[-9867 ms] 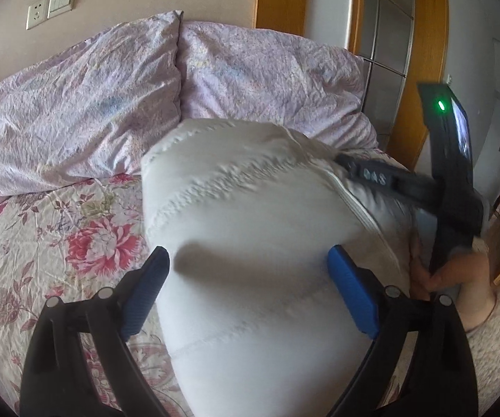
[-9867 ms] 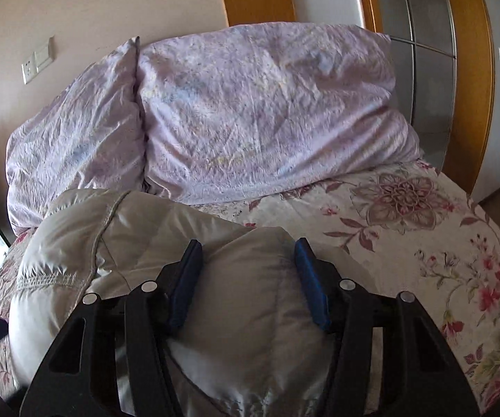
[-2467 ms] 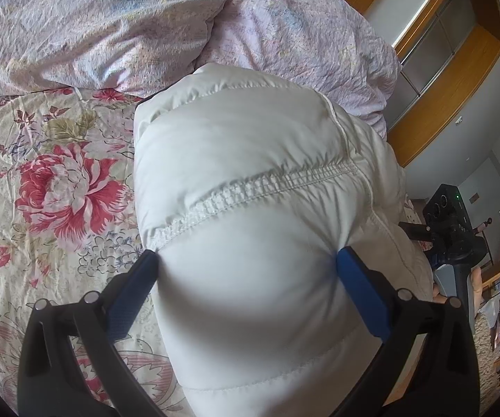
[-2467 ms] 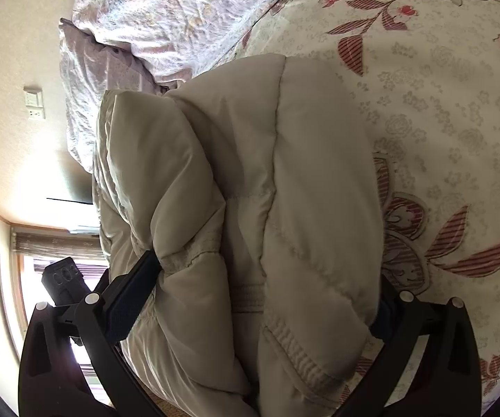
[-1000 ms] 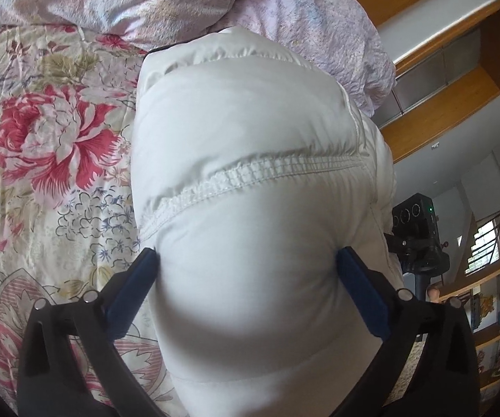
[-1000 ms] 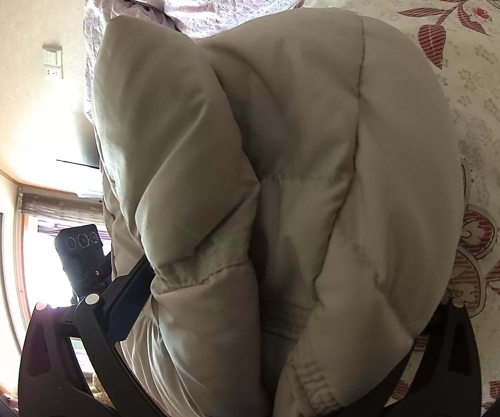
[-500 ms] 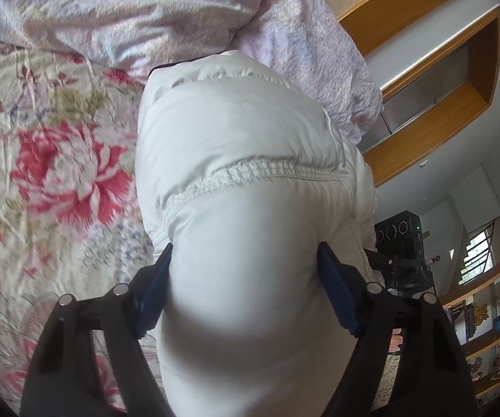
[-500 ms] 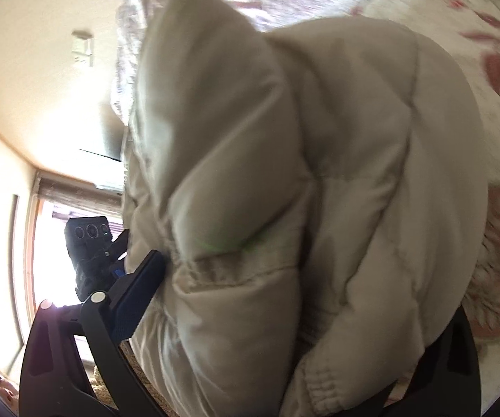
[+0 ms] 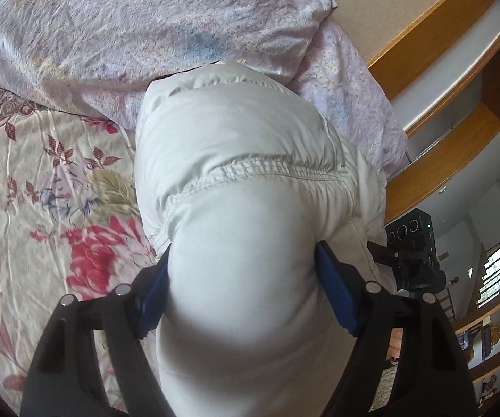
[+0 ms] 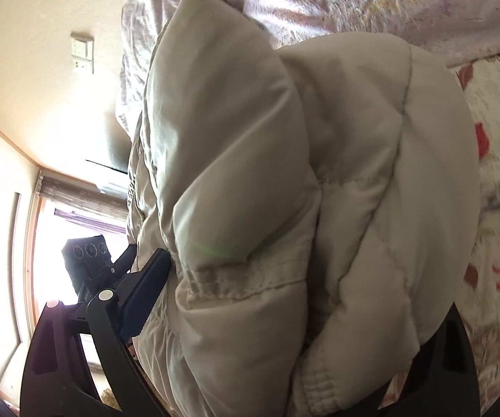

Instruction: Fold large clothes

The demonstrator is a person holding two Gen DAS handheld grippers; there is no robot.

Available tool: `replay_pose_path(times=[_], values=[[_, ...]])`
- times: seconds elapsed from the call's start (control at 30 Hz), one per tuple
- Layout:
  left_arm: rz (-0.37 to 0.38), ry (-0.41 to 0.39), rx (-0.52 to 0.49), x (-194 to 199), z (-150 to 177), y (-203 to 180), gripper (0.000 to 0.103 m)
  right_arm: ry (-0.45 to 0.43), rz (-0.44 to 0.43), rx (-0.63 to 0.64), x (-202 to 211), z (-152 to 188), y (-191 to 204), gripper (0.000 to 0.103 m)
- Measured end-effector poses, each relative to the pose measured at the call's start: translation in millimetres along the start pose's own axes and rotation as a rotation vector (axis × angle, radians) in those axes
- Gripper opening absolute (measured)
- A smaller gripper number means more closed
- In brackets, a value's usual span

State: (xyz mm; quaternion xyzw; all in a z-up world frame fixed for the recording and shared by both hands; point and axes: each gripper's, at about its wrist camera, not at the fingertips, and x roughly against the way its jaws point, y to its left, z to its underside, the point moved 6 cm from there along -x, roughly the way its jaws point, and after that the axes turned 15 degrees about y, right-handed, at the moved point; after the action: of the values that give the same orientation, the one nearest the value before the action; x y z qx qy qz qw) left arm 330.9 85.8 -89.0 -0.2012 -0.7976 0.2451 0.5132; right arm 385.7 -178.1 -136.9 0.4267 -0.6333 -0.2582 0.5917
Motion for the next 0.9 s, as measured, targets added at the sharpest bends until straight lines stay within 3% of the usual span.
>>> replay_pose_path(times=[0.23, 0.37, 0.53, 0.63, 0.73, 0.9], values=[[-0.068, 0.002, -0.037, -22.5, -7.8, 3.1, 0.079, -0.031, 0.026, -0.101, 2.5, 3.7, -40.2, 0.094], [-0.144, -0.003, -0.045, -36.4, -15.3, 4.5, 0.085, -0.060, 0.092, -0.156, 0.7, 10.2, -49.8, 0.102], [-0.204, -0.018, -0.043, -20.5, -5.8, 1.5, 0.089, -0.141, 0.290, -0.115, 24.2, 32.2, -14.8, 0.102], [-0.304, -0.076, -0.070, 1.0, -2.9, -1.3, 0.097, -0.260, 0.413, -0.098, 62.6, 47.0, 2.5, 0.102], [-0.411, -0.128, -0.096, 17.6, -2.7, -4.2, 0.101, -0.361, 0.491, -0.042, 86.2, 60.2, 30.3, 0.102], [-0.498, -0.094, -0.127, 19.5, 3.1, -12.3, 0.101, -0.442, 0.593, 0.119, 78.9, 63.9, 79.6, 0.102]])
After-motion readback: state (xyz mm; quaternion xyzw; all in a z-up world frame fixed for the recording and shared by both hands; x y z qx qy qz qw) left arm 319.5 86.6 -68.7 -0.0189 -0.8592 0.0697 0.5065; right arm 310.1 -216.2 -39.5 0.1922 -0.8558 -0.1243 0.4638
